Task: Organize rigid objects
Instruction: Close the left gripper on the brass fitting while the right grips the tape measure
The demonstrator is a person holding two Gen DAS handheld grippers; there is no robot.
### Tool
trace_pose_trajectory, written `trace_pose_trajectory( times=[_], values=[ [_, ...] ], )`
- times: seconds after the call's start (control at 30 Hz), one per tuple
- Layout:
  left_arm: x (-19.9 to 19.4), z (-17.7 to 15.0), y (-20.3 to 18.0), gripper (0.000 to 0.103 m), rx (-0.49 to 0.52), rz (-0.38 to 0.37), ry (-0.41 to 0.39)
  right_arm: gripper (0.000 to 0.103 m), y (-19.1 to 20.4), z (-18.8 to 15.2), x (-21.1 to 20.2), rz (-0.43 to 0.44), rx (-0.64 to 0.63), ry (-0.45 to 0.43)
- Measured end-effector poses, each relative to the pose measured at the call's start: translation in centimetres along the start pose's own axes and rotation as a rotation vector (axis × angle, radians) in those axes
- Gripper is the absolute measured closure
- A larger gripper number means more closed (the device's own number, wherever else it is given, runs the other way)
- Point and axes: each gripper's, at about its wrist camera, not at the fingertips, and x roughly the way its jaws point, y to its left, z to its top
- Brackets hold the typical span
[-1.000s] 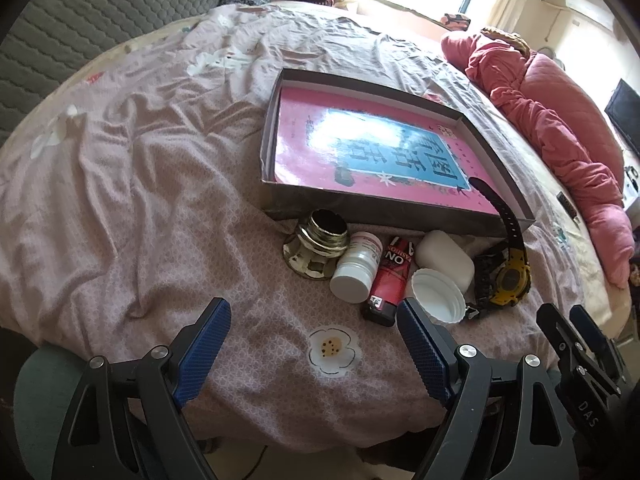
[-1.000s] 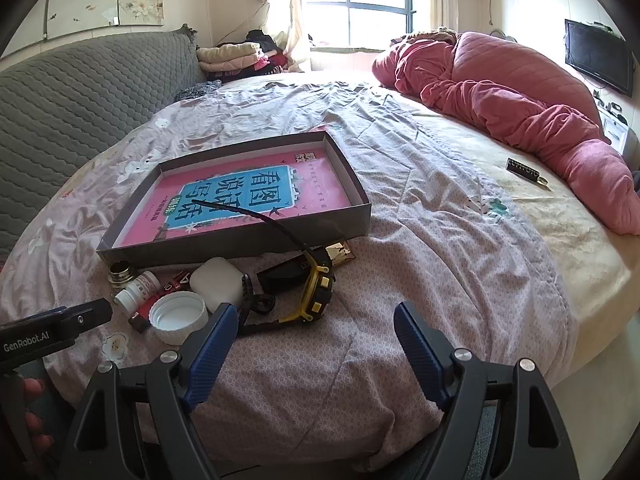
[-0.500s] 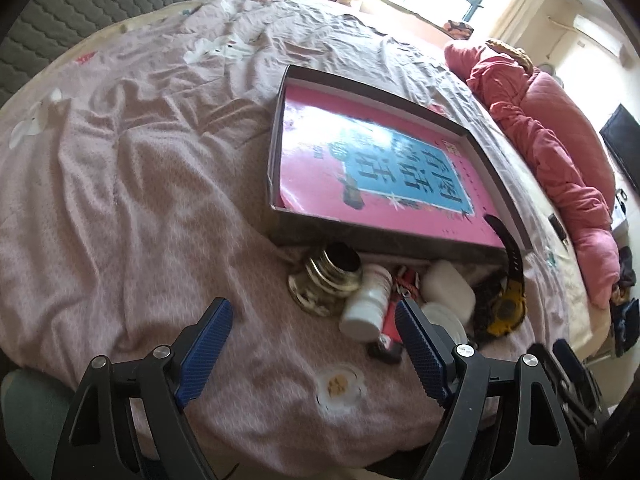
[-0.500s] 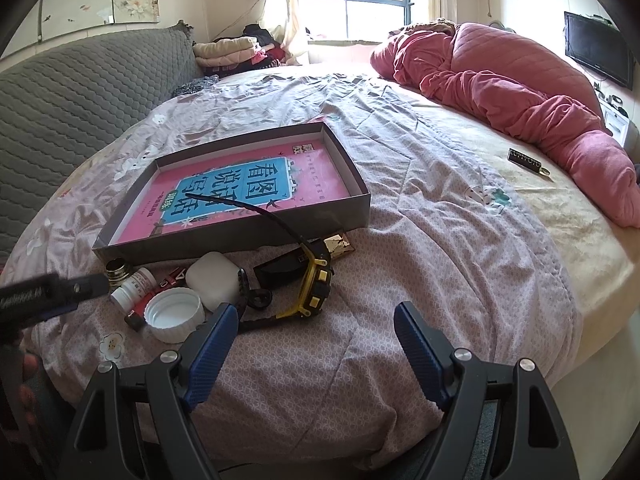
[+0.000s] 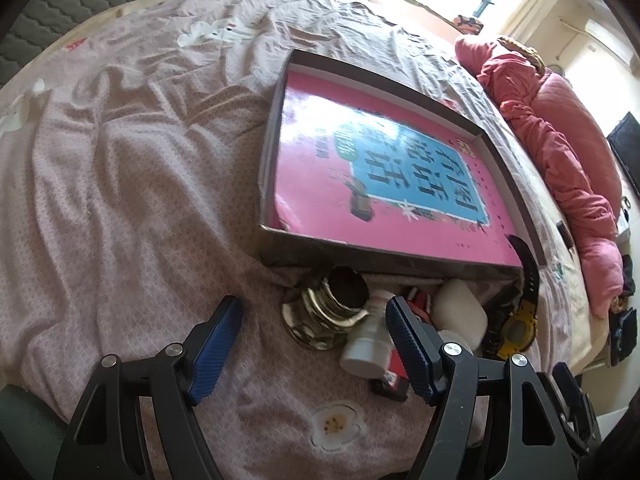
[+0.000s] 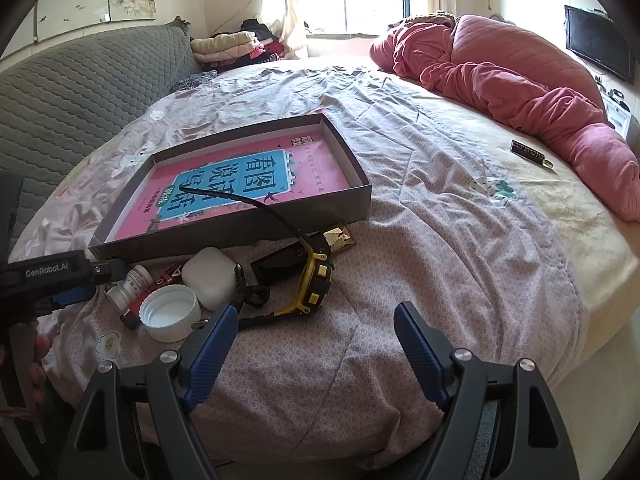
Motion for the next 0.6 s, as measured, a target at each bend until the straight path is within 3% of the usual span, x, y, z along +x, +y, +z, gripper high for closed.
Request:
trace_pose_trajectory(
  times=[0.6],
  values=[
    [0.4,0.7,-0.4,0.028,0.079,0.096,0.008,0.023,-1.1,0.9,1.9,-0.010,0.064,0.011]
  ],
)
